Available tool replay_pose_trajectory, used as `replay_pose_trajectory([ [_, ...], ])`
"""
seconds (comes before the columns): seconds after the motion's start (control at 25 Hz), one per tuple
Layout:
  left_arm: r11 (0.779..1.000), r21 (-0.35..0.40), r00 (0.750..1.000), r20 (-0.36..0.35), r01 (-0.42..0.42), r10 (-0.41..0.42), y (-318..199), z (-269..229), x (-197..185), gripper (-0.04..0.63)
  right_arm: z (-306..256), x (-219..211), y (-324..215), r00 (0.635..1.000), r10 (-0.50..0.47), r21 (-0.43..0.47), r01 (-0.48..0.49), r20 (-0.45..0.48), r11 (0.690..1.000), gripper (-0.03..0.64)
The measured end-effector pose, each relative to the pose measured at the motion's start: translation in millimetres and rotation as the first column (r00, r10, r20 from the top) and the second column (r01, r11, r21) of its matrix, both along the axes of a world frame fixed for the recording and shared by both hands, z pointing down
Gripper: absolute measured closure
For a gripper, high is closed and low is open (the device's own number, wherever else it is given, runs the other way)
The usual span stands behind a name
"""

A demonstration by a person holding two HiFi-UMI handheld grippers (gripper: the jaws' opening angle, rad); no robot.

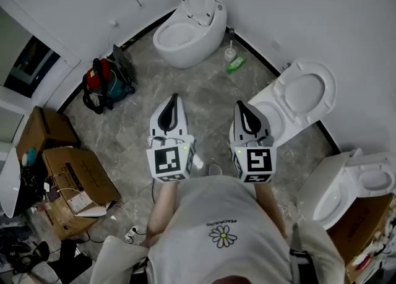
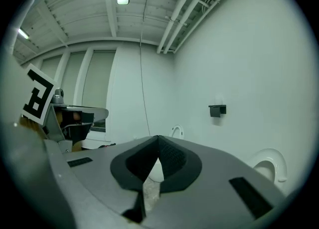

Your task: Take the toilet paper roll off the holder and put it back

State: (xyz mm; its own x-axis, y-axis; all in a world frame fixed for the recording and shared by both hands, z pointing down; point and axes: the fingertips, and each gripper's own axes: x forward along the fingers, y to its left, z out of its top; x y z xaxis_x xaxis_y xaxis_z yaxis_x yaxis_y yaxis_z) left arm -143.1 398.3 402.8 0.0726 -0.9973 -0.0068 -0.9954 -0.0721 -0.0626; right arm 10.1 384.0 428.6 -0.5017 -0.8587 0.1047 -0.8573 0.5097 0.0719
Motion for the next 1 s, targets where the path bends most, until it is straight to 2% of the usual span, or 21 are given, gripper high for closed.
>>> replay_pose_trajectory([
  [0.12, 1.000, 0.002, 1.000, 0.000, -0.002, 0.002, -0.2, 0.5, 2.8, 0.577, 0.4, 4.0, -0.1, 1.000, 0.004, -0.001, -0.004, 0.003, 1.000, 0.609],
  [0.48, 1.000, 0.000, 1.000, -0.002, -0.006, 0.006, -8.6, 3.1, 3.3, 0.577, 8.7, 12.2, -9.7, 0.995, 0.009, -0.052, -0.004, 0.095, 0.999, 0.609],
  [0.68, 1.000, 0.016, 1.000, -0.015, -0.017, 0.017, -29.9, 2.9, -4.8, 0.577, 12.3, 8.1, -24.1, 0.998, 0.023, -0.031, -0.022, 0.054, 0.999, 0.609],
  [1.0, 0.997, 0.054, 0.997, -0.041, -0.058, 0.060, -105.1, -3.5, -22.2, 0.577, 11.9, 2.9, -75.7, 0.996, 0.081, -0.016, -0.081, 0.020, 0.997, 0.609],
])
